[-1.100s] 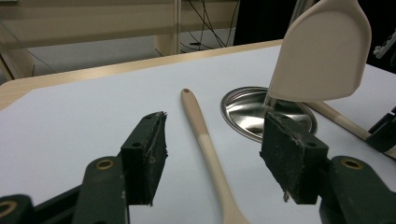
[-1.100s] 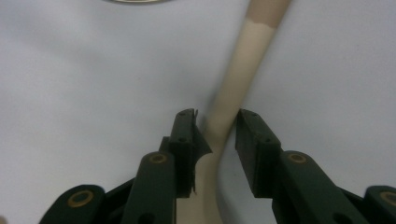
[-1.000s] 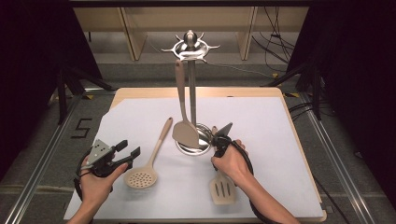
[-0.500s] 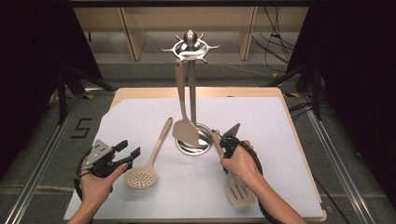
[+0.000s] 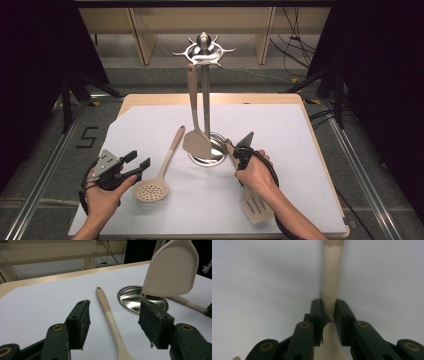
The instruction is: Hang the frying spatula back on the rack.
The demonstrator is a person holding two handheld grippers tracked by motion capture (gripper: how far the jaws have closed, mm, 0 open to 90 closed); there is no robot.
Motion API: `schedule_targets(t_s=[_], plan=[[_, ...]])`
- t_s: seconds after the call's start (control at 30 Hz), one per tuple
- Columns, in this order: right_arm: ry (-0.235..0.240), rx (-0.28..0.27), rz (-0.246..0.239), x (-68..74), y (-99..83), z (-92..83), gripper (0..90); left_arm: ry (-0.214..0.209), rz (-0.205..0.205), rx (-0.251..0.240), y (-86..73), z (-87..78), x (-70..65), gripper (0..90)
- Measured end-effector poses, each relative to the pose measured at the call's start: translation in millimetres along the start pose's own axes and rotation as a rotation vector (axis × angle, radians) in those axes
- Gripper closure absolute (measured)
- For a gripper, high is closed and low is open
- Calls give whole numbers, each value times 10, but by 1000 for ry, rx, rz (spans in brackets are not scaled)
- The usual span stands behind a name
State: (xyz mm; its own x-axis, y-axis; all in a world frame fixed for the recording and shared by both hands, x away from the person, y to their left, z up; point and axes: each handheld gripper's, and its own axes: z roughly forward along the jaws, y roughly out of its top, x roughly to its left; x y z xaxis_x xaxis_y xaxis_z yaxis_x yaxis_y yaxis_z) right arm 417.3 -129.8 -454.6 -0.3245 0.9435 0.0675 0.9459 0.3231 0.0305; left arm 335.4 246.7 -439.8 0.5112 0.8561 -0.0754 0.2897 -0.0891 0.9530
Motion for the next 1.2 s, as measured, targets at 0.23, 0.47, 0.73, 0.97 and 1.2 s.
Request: schedule_targets(t_s=[0.23, 0.47, 0.73, 0.97, 1.2], plan=[[49, -55, -19, -66, -104, -21, 785, 5, -4, -1, 0, 2, 5, 411], [92, -127, -71, -154, -253, -84, 786, 13, -1, 9, 1, -6, -2, 411], [131, -258, -71, -279, -433, -281, 786, 13, -6, 4, 3, -10, -1, 412], [138, -422, -117, -411, -586, -327, 785, 11, -1, 2, 4, -5, 1, 413], [189, -557, -148, -436, -761, -424, 785, 8, -1, -6, 4, 1, -8, 414]])
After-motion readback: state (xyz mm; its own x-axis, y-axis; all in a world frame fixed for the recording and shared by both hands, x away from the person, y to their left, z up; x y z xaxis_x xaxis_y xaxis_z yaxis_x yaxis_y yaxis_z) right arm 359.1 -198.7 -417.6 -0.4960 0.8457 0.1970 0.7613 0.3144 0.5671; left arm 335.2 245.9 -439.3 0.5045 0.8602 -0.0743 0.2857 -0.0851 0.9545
